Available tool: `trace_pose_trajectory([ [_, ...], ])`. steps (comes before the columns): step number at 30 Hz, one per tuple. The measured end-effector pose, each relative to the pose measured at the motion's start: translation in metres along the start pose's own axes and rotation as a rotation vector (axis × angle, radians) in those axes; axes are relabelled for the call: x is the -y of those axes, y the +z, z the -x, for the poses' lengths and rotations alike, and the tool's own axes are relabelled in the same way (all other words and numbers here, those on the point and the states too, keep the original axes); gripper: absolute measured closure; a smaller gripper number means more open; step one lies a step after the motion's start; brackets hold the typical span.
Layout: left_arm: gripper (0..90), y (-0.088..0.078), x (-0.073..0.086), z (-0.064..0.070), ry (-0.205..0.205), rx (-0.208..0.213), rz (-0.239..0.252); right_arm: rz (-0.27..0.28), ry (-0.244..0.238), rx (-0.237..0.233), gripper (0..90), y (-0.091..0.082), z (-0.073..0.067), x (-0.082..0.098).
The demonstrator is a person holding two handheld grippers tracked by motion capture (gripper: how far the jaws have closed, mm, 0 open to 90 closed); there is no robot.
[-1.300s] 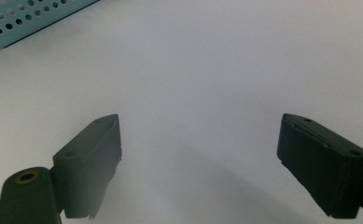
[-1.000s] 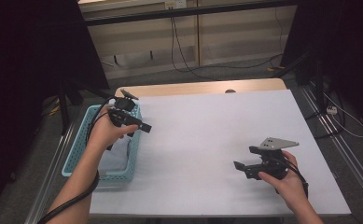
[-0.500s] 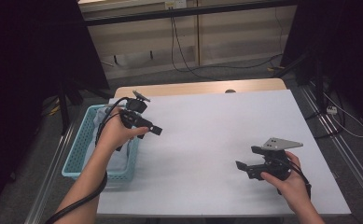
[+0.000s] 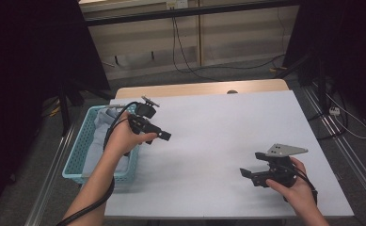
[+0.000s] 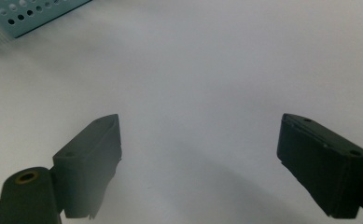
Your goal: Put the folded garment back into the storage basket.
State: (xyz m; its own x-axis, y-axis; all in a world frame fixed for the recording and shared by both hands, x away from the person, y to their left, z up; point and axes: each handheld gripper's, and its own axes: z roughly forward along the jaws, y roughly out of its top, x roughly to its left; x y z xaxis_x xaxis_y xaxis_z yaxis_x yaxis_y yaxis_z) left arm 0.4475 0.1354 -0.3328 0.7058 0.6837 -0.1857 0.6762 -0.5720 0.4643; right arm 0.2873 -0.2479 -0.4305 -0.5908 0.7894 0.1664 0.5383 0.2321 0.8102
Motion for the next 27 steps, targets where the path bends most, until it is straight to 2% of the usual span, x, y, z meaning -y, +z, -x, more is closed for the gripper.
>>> trace_pose_trajectory([
  [2, 23.6, 0.002, 0.001, 0.003, 0.011, -0.009, -0.002, -0.001, -0.003, -0.005, 14.0, 0.0, 0.0, 0.0],
  [7, 22.9, 0.008, 0.002, 0.008, 0.016, 0.011, 0.002, -0.002, -0.002, -0.007, 13.9, -0.004, 0.001, 0.002],
  [17, 21.1, 0.019, 0.004, 0.022, 0.04, 0.006, 0.024, 0.008, 0.001, -0.002, 13.9, -0.007, 0.004, 0.003],
  [24, 19.5, 0.029, 0.009, 0.031, 0.063, 0.029, 0.02, 0.006, 0.005, -0.001, 13.9, -0.008, 0.004, 0.006],
  [26, 18.8, 0.035, 0.013, 0.034, 0.073, 0.046, 0.016, 0.007, -0.001, -0.003, 13.9, -0.008, 0.003, 0.006],
  [27, 18.7, 0.035, 0.014, 0.035, 0.078, 0.04, 0.013, 0.007, 0.001, -0.004, 13.9, -0.008, 0.003, 0.006],
])
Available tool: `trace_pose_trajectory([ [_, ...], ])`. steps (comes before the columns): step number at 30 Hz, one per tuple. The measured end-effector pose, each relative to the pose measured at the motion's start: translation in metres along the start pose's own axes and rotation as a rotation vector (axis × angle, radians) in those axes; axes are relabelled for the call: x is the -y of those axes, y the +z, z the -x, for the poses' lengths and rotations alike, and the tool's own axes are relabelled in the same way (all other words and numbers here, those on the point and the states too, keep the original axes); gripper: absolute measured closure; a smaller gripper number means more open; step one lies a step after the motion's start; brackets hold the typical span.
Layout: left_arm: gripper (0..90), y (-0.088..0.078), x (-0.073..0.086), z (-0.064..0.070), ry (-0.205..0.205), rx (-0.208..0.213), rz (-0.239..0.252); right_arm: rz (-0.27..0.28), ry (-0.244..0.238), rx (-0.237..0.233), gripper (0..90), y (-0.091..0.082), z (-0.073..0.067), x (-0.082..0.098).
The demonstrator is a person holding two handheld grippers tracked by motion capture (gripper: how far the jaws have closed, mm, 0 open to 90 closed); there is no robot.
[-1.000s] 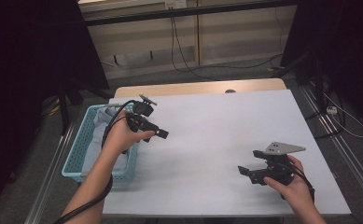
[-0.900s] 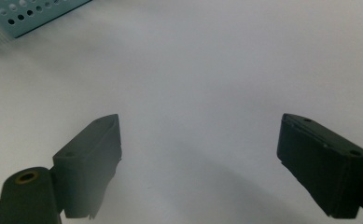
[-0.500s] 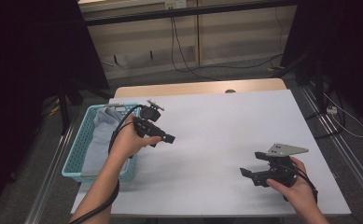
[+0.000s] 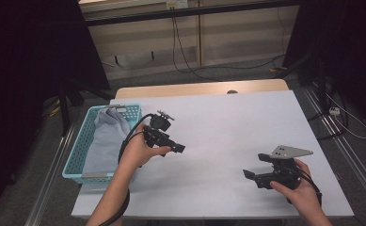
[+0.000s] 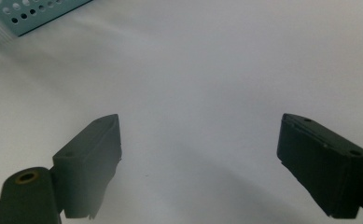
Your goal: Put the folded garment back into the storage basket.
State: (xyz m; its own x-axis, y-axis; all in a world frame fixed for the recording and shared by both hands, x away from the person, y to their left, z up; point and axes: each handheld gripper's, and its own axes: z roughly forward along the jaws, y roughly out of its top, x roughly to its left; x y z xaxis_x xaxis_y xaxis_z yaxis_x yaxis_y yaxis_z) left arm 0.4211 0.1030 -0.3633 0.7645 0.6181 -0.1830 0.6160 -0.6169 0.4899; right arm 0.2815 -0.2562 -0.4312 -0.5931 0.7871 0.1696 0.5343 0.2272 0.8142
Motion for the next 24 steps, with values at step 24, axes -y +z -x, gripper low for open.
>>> trace_pose_trajectory([
  [24, 16.9, 0.009, 0.032, 0.008, 0.02, 0.02, 0.04, 0.002, 0.005, 0.003, 13.2, -0.004, 0.001, 0.002],
])
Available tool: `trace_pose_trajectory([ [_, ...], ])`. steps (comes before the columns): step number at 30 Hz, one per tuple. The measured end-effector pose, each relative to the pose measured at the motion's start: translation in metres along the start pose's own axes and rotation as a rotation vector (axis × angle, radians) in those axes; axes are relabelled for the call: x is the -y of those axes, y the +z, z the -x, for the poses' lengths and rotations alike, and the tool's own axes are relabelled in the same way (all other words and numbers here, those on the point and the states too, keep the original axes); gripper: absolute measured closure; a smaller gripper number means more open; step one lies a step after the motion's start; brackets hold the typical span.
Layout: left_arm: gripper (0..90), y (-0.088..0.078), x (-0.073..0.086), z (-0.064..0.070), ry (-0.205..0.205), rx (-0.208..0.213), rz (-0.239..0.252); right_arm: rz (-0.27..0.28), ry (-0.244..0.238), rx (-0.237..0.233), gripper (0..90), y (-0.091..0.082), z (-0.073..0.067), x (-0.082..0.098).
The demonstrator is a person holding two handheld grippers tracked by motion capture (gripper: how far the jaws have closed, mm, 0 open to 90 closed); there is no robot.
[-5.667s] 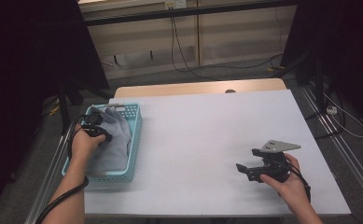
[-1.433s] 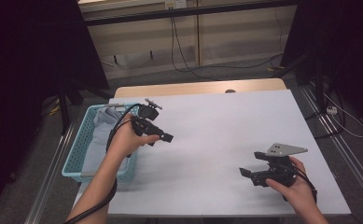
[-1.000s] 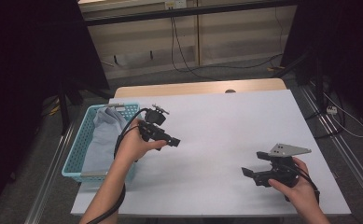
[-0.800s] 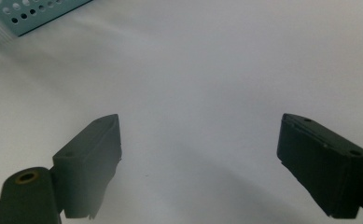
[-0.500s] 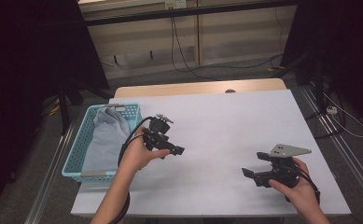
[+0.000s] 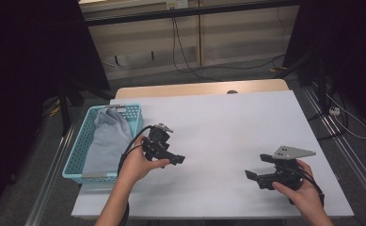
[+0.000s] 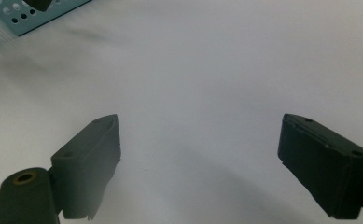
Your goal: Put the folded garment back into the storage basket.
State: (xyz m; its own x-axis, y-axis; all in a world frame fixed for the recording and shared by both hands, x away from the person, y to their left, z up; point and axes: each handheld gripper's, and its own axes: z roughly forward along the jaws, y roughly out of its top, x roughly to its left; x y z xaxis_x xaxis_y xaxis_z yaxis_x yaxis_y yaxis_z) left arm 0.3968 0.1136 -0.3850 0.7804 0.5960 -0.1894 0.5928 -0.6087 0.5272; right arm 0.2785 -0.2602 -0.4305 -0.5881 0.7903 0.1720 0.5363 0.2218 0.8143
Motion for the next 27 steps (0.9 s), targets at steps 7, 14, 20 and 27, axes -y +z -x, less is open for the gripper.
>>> trace_pose_trajectory([
  [7, 16.7, 0.0, 0.009, -0.001, -0.008, -0.005, 0.023, -0.005, -0.005, -0.005, 12.2, 0.0, -0.002, 0.0],
  [14, 15.8, -0.002, 0.016, 0.002, 0.004, -0.001, 0.032, -0.003, -0.005, -0.005, 11.5, -0.001, -0.002, 0.0],
  [20, 15.0, -0.004, 0.022, -0.001, 0.001, -0.001, 0.032, -0.001, -0.005, -0.006, 11.1, -0.002, 0.0, 0.001],
  [27, 13.6, -0.006, 0.032, -0.004, 0.001, 0.009, 0.036, -0.008, -0.006, -0.008, 10.7, -0.003, -0.001, 0.002],
])
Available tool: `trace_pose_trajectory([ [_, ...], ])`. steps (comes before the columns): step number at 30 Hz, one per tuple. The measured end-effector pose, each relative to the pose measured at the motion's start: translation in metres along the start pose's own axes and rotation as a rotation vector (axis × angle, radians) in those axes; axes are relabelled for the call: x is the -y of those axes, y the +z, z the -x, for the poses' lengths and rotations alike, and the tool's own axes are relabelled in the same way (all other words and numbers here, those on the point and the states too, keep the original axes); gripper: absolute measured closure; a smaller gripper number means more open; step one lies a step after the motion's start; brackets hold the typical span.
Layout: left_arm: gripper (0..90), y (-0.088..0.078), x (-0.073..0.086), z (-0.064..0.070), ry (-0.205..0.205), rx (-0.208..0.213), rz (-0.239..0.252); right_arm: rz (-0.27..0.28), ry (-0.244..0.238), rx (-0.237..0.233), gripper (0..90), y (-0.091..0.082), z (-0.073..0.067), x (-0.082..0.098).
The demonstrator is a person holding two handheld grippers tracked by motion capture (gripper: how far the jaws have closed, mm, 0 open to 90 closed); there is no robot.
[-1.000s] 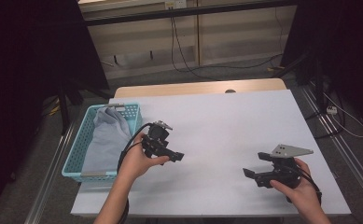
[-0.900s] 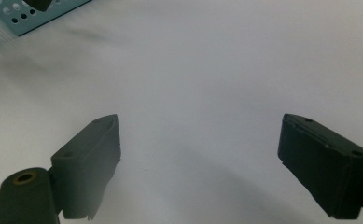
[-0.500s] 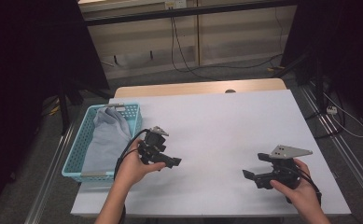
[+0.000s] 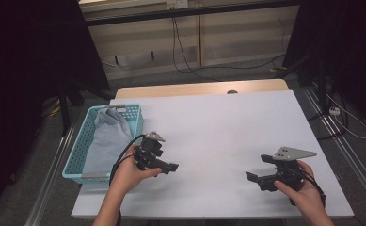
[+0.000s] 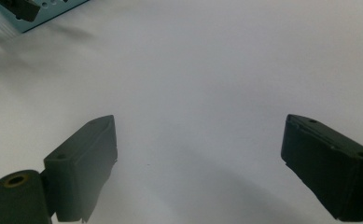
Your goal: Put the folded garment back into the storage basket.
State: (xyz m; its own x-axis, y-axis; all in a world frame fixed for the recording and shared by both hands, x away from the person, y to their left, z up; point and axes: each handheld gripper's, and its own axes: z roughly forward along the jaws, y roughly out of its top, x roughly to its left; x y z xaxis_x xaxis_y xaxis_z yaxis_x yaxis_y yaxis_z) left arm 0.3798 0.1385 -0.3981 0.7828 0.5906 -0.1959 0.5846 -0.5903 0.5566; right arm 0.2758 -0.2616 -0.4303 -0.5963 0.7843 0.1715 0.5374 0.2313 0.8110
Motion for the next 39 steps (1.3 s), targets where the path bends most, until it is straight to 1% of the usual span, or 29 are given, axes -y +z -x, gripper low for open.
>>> trace_pose_trajectory([
  [2, 13.5, -0.001, 0.002, -0.001, 0.001, 0.005, 0.003, -0.001, 0.0, -0.001, 10.5, 0.0, 0.0, 0.001],
  [4, 13.3, -0.001, 0.003, -0.002, -0.004, 0.001, 0.005, -0.004, -0.001, -0.003, 10.5, 0.0, 0.0, 0.001],
  [6, 13.2, -0.003, 0.005, -0.002, 0.006, 0.008, 0.007, -0.002, 0.001, -0.004, 10.3, 0.0, -0.001, 0.001],
  [7, 13.1, -0.004, 0.006, -0.002, 0.005, 0.009, 0.009, -0.002, 0.0, -0.005, 10.3, 0.0, -0.001, 0.001],
  [9, 12.9, -0.006, 0.008, -0.002, -0.003, 0.0, 0.025, -0.002, -0.001, -0.005, 10.2, -0.001, -0.002, 0.001],
  [10, 12.9, -0.008, 0.008, -0.003, 0.005, 0.0, 0.021, -0.002, -0.002, -0.005, 10.2, -0.001, -0.002, 0.001],
  [12, 12.6, -0.01, 0.01, -0.003, -0.01, 0.0, 0.033, -0.002, -0.003, -0.007, 10.1, -0.001, -0.002, 0.0],
  [13, 12.5, -0.011, 0.011, -0.004, -0.001, 0.0, 0.027, -0.003, -0.005, -0.007, 10.0, -0.001, -0.003, 0.0],
  [15, 12.4, -0.011, 0.013, -0.004, -0.005, -0.001, 0.033, -0.002, -0.006, -0.009, 9.9, -0.001, -0.003, 0.0],
  [17, 12.0, -0.012, 0.013, -0.004, 0.003, -0.001, 0.03, -0.004, -0.005, -0.008, 9.5, -0.001, -0.003, 0.0],
  [22, 11.3, -0.013, 0.015, -0.004, 0.006, -0.001, 0.035, 0.003, -0.008, -0.008, 9.3, -0.001, -0.003, 0.0],
  [23, 11.1, -0.014, 0.017, -0.005, 0.003, -0.001, 0.039, -0.002, -0.006, -0.008, 9.3, -0.002, -0.003, 0.001],
  [26, 10.6, -0.015, 0.019, -0.006, 0.019, -0.004, 0.033, -0.006, -0.005, -0.01, 9.3, -0.002, -0.002, 0.002],
  [27, 10.5, -0.015, 0.02, -0.006, 0.021, -0.006, 0.039, -0.007, -0.002, -0.012, 9.3, -0.001, -0.002, 0.002],
  [30, 9.7, -0.017, 0.022, -0.008, 0.014, -0.003, 0.047, -0.014, -0.002, -0.017, 9.3, 0.0, -0.003, 0.003],
  [32, 9.2, -0.017, 0.024, -0.01, 0.017, 0.0, 0.049, -0.02, -0.01, -0.018, 9.2, 0.0, -0.004, 0.003],
  [34, 9.2, -0.017, 0.025, -0.011, 0.019, -0.006, 0.046, -0.025, -0.012, -0.018, 9.2, 0.001, -0.004, 0.002],
  [35, 9.2, -0.017, 0.026, -0.012, 0.027, -0.01, 0.04, -0.027, -0.014, -0.018, 9.2, 0.001, -0.004, 0.002],
  [36, 9.2, -0.017, 0.026, -0.012, 0.025, -0.011, 0.041, -0.032, -0.022, -0.016, 9.2, 0.001, -0.004, 0.002],
  [38, 9.2, -0.018, 0.027, -0.012, 0.024, -0.008, 0.047, -0.038, -0.023, -0.016, 9.2, 0.001, -0.005, 0.002],
  [39, 9.2, -0.019, 0.027, -0.012, 0.033, -0.008, 0.04, -0.04, -0.026, -0.016, 9.2, 0.001, -0.005, 0.003],
])
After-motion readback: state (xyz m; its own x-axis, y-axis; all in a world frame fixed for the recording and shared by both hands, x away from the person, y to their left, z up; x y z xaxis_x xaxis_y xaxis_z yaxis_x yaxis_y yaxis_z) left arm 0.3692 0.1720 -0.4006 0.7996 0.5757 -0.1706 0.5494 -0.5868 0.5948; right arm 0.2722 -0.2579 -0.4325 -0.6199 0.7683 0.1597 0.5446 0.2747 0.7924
